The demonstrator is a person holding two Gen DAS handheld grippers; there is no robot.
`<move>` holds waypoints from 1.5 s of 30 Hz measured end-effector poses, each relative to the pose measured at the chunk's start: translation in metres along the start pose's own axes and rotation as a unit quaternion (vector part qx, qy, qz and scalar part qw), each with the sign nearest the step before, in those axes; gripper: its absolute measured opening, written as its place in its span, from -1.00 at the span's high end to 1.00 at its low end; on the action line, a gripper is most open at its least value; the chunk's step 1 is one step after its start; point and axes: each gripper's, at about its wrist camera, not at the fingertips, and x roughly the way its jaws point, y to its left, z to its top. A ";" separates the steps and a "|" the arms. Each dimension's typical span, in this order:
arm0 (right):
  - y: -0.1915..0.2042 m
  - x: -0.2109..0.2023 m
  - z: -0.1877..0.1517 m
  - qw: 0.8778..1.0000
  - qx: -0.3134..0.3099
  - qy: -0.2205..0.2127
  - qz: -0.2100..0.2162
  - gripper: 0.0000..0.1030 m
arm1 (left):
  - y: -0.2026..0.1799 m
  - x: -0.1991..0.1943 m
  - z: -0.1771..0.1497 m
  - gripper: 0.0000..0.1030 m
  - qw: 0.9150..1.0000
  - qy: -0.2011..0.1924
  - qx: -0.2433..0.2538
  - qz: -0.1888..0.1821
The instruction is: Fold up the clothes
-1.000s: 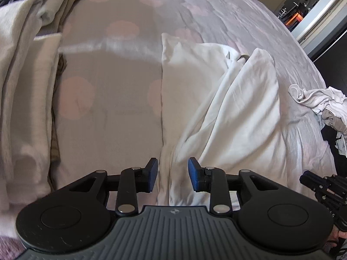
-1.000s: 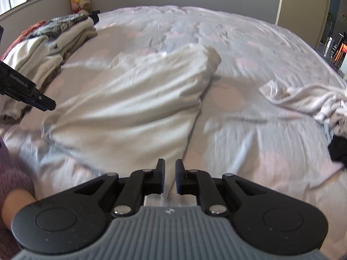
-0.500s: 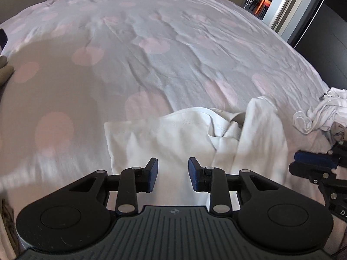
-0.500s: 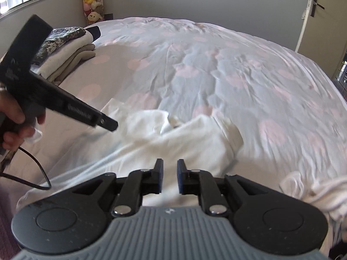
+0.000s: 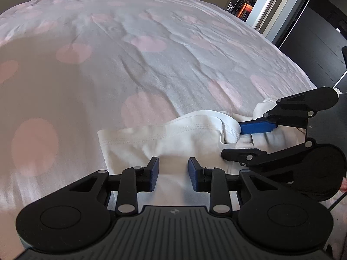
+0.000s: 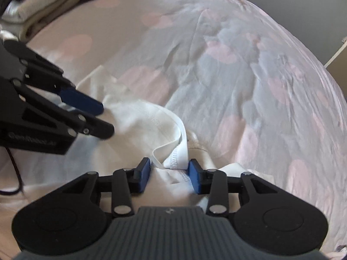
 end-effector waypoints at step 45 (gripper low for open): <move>-0.021 -0.075 -0.126 0.948 0.312 -0.031 -0.050 0.91 | -0.037 0.000 -0.013 0.28 0.994 0.026 0.040 -0.103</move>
